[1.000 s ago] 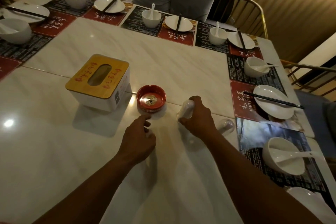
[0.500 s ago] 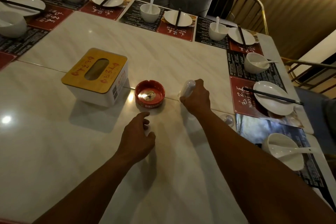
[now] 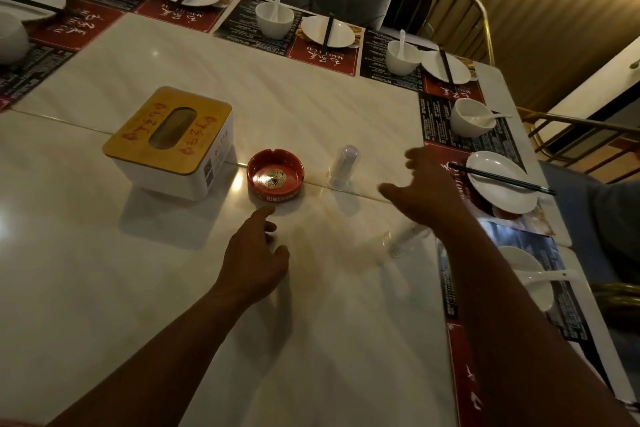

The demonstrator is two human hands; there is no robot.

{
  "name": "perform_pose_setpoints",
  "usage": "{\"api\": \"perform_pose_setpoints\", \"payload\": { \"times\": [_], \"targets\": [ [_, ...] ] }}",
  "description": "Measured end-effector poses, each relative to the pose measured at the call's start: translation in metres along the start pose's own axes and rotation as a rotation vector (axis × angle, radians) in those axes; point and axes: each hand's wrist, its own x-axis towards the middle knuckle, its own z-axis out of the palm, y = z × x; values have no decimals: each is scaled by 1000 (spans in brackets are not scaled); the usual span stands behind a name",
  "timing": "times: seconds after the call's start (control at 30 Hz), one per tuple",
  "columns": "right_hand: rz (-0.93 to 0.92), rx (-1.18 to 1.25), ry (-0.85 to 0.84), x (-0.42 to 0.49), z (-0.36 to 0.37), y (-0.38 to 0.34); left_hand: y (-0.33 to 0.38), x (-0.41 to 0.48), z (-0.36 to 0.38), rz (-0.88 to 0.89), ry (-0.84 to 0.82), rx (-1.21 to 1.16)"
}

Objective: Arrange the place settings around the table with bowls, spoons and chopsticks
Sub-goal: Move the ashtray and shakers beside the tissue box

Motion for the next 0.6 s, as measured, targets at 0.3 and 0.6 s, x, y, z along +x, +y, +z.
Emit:
{"api": "perform_pose_setpoints", "payload": {
  "times": [0.3, 0.6],
  "targets": [
    [130, 144, 28, -68, 36, 64, 15, -13, 1, 98, -83, 269],
    [108, 300, 164, -53, 95, 30, 5, -14, -14, 134, -111, 424]
  ]
}}
